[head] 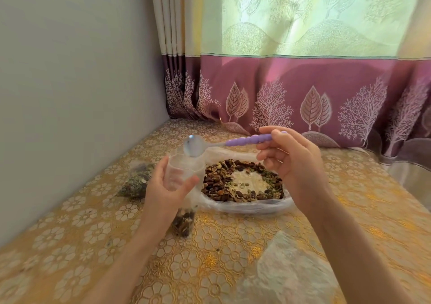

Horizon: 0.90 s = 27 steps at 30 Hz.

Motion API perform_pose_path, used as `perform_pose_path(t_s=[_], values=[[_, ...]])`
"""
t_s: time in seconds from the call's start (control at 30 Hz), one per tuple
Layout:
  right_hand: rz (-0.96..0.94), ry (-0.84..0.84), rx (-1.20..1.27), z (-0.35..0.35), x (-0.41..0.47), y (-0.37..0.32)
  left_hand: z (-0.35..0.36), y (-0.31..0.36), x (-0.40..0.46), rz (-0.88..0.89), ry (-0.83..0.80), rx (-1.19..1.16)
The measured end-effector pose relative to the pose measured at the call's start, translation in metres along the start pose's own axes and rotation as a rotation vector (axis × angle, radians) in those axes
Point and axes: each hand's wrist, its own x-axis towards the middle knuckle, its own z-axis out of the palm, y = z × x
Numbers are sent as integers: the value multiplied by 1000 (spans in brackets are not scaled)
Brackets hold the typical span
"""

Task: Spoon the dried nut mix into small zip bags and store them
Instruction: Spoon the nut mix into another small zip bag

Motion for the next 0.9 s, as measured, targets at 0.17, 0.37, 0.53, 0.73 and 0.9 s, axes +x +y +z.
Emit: perform_pose_path(t_s=[0.17,0.37,0.53,0.73,0.9], values=[[-33,236,-45,-15,7,15,-1,1,-1,10,7,42],[-155,317,-438,-30,2,41,0,6,-3,10,78,46],[-169,287,-609,-34,2,50,0,8,-5,41,79,15],[15,196,-520,-25,3,62,1,7,-6,17,52,-19],[237,121,-366,-21,2,69,1,8,-6,7,11,-35]])
